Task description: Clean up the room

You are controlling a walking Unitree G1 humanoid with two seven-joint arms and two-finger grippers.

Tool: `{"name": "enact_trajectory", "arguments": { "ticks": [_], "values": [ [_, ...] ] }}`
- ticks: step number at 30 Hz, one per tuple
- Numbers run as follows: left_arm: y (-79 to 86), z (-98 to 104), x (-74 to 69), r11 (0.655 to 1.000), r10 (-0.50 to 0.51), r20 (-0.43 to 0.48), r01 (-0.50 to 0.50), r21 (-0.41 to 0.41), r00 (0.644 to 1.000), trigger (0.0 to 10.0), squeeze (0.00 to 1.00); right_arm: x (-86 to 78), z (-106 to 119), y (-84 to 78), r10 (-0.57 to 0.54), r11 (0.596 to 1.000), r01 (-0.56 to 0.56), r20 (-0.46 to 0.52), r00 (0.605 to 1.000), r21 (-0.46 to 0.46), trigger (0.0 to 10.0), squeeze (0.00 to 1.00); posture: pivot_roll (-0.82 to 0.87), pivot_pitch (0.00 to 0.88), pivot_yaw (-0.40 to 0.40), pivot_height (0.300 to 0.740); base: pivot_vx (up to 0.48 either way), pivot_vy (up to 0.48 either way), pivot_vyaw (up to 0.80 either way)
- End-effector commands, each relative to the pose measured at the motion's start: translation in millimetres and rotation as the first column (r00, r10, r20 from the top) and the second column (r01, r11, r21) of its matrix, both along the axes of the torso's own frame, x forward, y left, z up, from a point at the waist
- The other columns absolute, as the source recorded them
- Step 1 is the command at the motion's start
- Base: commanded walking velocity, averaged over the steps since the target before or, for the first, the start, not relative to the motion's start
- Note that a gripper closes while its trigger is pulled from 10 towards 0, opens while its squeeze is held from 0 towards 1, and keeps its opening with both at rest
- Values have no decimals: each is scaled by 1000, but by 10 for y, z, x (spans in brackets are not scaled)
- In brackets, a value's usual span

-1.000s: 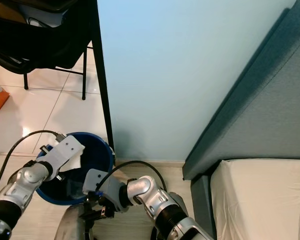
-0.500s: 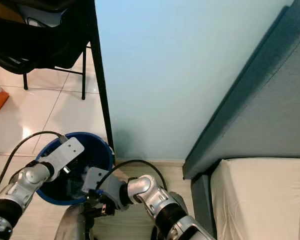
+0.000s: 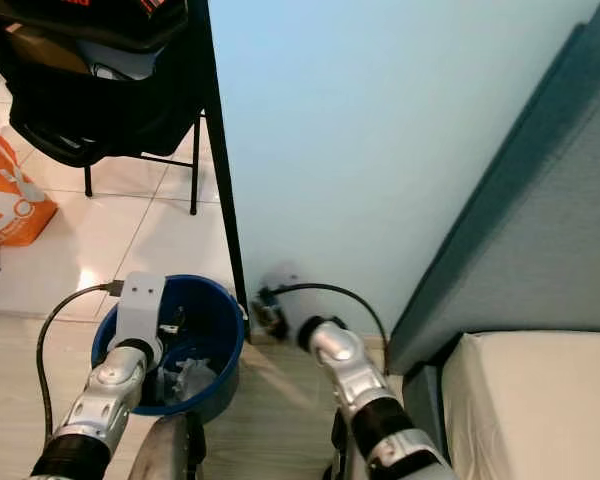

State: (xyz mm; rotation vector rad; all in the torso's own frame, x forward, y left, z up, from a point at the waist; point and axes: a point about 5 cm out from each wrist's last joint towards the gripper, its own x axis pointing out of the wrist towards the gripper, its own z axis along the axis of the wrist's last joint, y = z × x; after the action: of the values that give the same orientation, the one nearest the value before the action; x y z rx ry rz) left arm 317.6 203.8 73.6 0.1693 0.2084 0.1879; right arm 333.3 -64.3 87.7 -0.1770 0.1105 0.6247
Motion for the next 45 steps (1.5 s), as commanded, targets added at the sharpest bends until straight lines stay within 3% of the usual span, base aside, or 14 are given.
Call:
{"name": "enact_trajectory", "arguments": {
  "ticks": [1, 4, 12, 24, 38, 45],
  "values": [
    [-1, -24, -31, 1000, 16, 0, -16, -13, 1000, 10000, 0, -9, -3, 18, -11, 1000, 11, -8, 1000, 23, 10000, 0, 56, 120, -76, 580, 0, 0, 0],
    [-243, -120, -88, 998, -39, -21, 37, -49, 999, 10000, 0, -80, -159, -234, -187, 981, 189, -42, 981, 42, 10000, 0, 43, 100, -33, 580, 0, 0, 0],
    [-305, -60, -103, 994, -104, -20, 103, -18, 994, 10000, 0, -174, -261, -425, -304, 948, 309, -70, 950, 72, 10000, 0, 45, 97, -22, 590, 0, 0, 0],
    [-376, -81, -144, 995, -94, -13, 93, -34, 996, 10000, 0, -204, -271, -417, -301, 951, 305, -67, 951, 50, 10000, 0, 31, 90, -28, 635, 0, 0, 0],
    [-335, -71, -184, 996, -89, -5, 89, -25, 996, 10000, 0, -221, -253, -385, -284, 955, 289, -68, 956, 70, 10000, 0, 35, 65, -31, 685, 0, 0, 0],
    [-334, -73, -192, 996, -89, -4, 89, -23, 996, 10000, 0, -226, -274, -391, -289, 955, 292, -67, 955, 43, 10000, 0, 33, 66, -29, 685, 0, 0, 0]
  ]
}}
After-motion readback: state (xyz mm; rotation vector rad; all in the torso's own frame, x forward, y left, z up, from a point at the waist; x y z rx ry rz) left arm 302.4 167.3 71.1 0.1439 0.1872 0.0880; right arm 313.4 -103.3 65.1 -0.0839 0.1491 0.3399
